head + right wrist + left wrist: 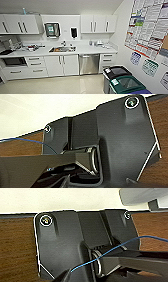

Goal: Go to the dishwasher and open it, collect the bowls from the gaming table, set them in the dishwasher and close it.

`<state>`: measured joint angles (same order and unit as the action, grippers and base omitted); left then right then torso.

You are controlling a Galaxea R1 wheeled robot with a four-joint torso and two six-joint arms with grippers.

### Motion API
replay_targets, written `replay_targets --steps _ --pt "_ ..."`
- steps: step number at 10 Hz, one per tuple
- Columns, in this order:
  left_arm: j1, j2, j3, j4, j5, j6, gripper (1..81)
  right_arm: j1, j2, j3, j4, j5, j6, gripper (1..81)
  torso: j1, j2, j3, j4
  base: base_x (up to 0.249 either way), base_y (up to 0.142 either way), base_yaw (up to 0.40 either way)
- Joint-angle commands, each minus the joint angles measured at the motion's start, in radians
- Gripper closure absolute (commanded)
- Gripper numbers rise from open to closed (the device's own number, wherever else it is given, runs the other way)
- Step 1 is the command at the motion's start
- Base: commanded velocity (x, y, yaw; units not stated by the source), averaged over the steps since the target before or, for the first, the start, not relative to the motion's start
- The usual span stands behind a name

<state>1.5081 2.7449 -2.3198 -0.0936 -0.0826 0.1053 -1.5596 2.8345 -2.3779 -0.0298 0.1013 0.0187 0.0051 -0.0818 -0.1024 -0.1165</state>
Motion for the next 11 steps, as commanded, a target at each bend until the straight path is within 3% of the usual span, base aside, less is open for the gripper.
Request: replay_targets --steps 1,11 --pt "-0.047 -0.020 0.007 -0.001 0.052 0.007 1.0 0.042 -0.010 0.016 -0.001 -0.055 -0.005 1.0 0.000 0.000 0.000 0.000 0.097 0.000 0.000" --pt "-0.044 -0.020 0.007 -0.001 0.052 0.005 1.0 0.042 -0.008 0.016 -0.001 -0.055 -0.005 1.0 0.000 0.000 0.000 0.000 0.094 0.000 0.000"
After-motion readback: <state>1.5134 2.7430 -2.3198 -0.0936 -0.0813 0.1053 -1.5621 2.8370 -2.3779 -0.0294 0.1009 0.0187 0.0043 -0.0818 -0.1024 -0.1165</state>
